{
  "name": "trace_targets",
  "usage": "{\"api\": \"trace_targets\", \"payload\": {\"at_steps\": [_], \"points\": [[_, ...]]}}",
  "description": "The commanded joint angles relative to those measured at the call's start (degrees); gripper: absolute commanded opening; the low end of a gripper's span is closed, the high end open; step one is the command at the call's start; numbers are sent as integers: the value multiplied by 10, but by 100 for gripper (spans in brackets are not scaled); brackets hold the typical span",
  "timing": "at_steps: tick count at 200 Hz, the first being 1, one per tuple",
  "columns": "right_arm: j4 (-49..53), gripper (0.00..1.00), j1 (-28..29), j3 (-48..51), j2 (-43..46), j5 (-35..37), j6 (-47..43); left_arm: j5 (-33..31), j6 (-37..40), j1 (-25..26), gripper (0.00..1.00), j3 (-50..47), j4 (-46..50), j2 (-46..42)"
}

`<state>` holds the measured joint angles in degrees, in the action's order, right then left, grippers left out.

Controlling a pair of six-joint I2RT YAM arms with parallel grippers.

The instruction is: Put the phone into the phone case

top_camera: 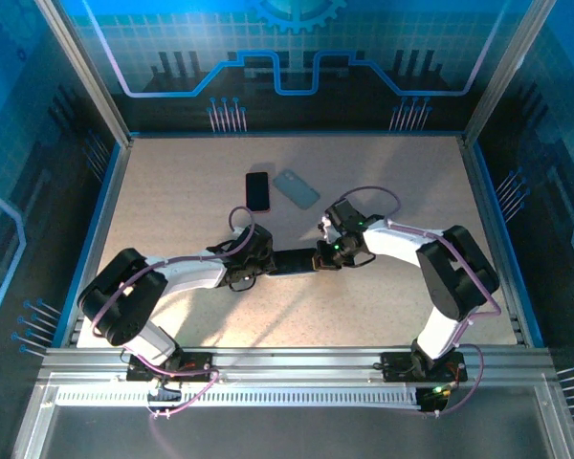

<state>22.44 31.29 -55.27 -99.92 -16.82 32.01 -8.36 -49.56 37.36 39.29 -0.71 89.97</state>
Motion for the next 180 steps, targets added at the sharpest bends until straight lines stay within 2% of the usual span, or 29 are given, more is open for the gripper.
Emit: {"api": "trace_targets", "payload": {"at_steps": [1,138,157,180], "points": [[12,0,39,33,-82,54,-10,-16,-7,3,0,-28,42,36],[-23,0,56,46,-156,28,-5,-16,-42,2,0,-28,59,70],[-17,0,54,45,-141,31,-8,-17,-44,3,0,-23,63,74],[10,0,40,28,-83,31,-16,-20,-41,2,0,-14,71,72]]}}
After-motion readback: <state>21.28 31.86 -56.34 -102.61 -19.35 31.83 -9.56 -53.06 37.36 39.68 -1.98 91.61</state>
